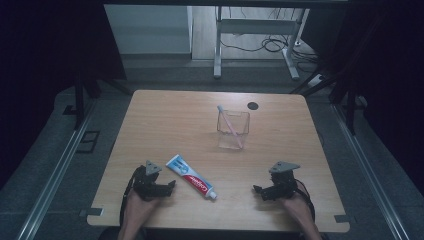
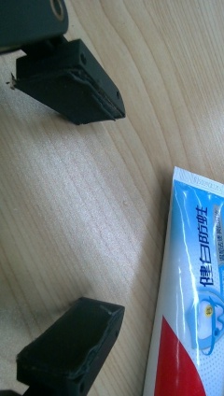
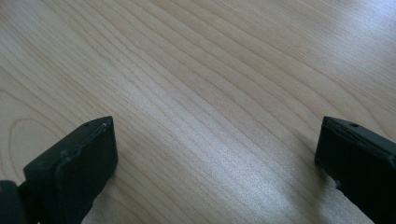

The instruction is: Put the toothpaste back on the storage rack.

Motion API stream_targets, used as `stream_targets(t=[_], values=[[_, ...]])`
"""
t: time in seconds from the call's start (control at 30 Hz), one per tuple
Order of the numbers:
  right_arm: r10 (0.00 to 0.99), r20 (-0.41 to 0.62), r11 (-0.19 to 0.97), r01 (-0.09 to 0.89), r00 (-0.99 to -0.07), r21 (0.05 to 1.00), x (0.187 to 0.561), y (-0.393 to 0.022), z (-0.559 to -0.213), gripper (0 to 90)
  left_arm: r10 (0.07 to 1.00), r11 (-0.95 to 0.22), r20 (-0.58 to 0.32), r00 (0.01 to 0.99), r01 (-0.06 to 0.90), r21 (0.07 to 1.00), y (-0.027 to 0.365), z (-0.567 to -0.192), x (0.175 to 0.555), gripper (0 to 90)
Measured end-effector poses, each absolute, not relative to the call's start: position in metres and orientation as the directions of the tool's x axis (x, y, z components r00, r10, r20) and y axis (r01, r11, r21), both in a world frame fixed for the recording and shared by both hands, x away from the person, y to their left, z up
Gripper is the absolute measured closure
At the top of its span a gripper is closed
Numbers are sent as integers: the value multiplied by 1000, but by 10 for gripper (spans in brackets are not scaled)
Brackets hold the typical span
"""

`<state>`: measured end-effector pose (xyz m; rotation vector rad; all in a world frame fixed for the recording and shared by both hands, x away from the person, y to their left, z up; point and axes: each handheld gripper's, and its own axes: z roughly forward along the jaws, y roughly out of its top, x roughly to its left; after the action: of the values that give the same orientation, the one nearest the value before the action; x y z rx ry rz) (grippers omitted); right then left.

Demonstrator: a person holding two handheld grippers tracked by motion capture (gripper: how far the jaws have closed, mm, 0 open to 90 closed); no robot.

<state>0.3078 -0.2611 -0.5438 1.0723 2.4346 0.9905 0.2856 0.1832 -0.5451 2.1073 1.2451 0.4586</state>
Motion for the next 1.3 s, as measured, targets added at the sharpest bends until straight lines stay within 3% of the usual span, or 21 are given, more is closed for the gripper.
stream_targets(t=[0.1, 0.17, 0.6, 0.97, 1.3], values=[[738, 2, 483, 530, -675, 697, 308, -261, -544, 0, 866, -354, -23, 500, 645, 678, 183, -544, 285, 81], [739, 3, 481, 531, -674, 698, 308, -261, -544, 0, 864, -358, -23, 503, 646, 674, 182, -542, 284, 135], [740, 2, 481, 531, -673, 698, 308, -261, -544, 0, 853, -353, -34, 521, 623, 698, 178, -526, 282, 203], [745, 2, 477, 535, -667, 697, 308, -261, -544, 0, 804, -351, -107, 585, 613, 708, 156, -512, 287, 383], [746, 2, 476, 535, -666, 698, 308, -261, -544, 0, 751, -396, -120, 650, 588, 706, 123, -506, 293, 584]])
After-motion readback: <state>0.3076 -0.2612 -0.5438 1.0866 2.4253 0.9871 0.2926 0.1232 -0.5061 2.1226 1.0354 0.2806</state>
